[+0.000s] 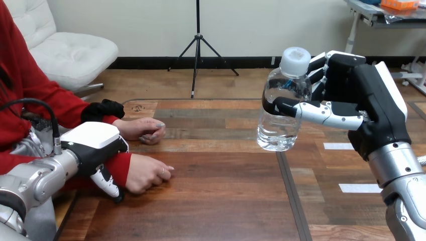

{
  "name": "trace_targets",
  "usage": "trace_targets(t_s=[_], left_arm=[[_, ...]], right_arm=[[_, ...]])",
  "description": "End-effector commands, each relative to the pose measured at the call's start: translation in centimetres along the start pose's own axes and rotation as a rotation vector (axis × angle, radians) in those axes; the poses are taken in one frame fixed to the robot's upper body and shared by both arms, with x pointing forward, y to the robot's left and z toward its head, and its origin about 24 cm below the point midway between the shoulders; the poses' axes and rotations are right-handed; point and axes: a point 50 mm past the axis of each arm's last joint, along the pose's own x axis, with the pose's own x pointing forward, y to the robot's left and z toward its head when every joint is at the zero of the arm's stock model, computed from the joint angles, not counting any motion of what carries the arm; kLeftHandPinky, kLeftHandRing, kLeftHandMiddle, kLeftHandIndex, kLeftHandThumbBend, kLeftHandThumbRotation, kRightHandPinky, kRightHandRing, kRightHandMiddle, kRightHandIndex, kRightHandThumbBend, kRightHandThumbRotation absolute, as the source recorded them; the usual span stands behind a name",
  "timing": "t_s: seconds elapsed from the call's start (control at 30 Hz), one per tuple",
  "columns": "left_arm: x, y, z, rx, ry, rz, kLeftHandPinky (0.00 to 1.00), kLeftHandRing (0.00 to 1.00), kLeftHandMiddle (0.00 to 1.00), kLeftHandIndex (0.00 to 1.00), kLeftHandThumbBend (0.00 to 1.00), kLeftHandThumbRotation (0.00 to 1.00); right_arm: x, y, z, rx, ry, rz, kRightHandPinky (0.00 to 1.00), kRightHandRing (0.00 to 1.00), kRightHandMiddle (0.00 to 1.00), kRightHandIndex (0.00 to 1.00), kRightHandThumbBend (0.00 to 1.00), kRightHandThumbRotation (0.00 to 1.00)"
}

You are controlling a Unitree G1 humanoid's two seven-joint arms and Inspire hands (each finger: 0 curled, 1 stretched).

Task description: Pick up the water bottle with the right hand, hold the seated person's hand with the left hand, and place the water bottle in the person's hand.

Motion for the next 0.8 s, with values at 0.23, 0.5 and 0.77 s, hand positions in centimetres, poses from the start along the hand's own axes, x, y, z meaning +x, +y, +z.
trace_targets(t_s=[0.23, 0.5, 0.77], left_arm=[[-0.1, -0.3, -0.1, -0.017, 0.011, 0.017, 0.36, 0.41, 0.47, 0.49, 0.83, 0.17], [-0.3, -0.3, -0.4, -0.007, 0.017, 0.028, 0.41, 0.45, 0.51, 0.52, 0.84, 0.22], [-0.5, -0.5, -0.9, -0.006, 0.048, 0.021, 0.51, 0.56, 0.61, 0.63, 0.95, 0.36]], right_arm=[[0.7, 0.1, 2.0, -0.001, -0.099, 0.005, 0.16, 0.22, 0.33, 0.39, 0.77, 0.0], [0.7, 0.2, 2.0, 0.013, -0.102, 0.009, 0.16, 0.22, 0.34, 0.39, 0.77, 0.0], [0.6, 0.2, 1.9, 0.022, -0.1, 0.008, 0.16, 0.22, 0.34, 0.39, 0.77, 0.0]])
